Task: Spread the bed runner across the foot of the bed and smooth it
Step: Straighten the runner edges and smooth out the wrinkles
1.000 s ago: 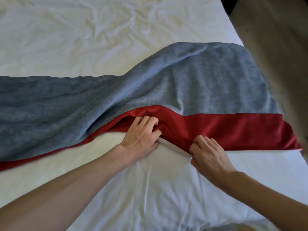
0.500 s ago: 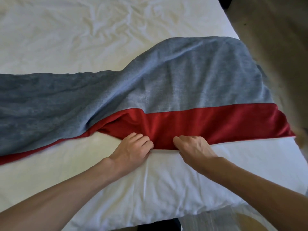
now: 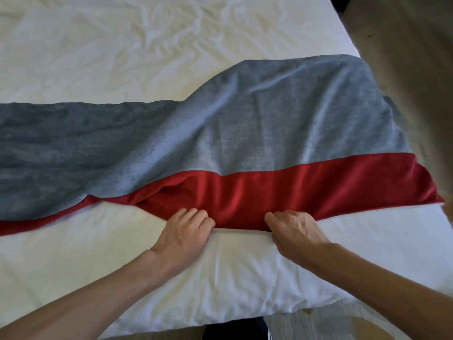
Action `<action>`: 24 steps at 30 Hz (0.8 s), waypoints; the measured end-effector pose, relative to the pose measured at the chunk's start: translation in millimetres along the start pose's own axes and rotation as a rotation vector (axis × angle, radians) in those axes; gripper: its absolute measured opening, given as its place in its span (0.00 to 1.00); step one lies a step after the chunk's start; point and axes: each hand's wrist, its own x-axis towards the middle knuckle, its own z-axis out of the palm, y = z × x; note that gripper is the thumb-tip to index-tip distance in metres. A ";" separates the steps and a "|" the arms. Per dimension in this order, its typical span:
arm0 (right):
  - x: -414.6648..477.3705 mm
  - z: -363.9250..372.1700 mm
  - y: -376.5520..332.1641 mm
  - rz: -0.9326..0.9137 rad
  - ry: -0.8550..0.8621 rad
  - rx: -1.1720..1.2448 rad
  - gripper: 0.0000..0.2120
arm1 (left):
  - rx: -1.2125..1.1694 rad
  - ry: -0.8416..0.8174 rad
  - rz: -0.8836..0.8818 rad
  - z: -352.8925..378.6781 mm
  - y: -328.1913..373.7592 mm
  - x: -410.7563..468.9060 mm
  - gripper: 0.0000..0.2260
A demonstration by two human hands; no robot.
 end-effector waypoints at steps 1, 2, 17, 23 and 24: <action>-1.7 0.1 1.1 -0.015 -0.035 -0.009 0.15 | -0.017 -0.014 0.024 2.0 4.8 -5.4 0.05; -3.6 1.1 1.6 -0.037 -0.079 -0.030 0.14 | -0.027 -0.032 0.044 3.9 9.2 -10.4 0.04; 32.1 0.9 -68.2 -0.271 -0.033 -0.060 0.14 | 0.120 -0.045 -0.076 -11.2 -46.9 -51.5 0.10; 37.8 4.4 -81.6 -0.290 -0.088 -0.020 0.20 | 0.095 -0.075 -0.074 -12.3 -48.1 -61.5 0.11; 35.0 5.3 -80.2 -0.318 -0.109 -0.006 0.18 | 0.087 -0.102 -0.063 -11.9 -44.0 -64.6 0.12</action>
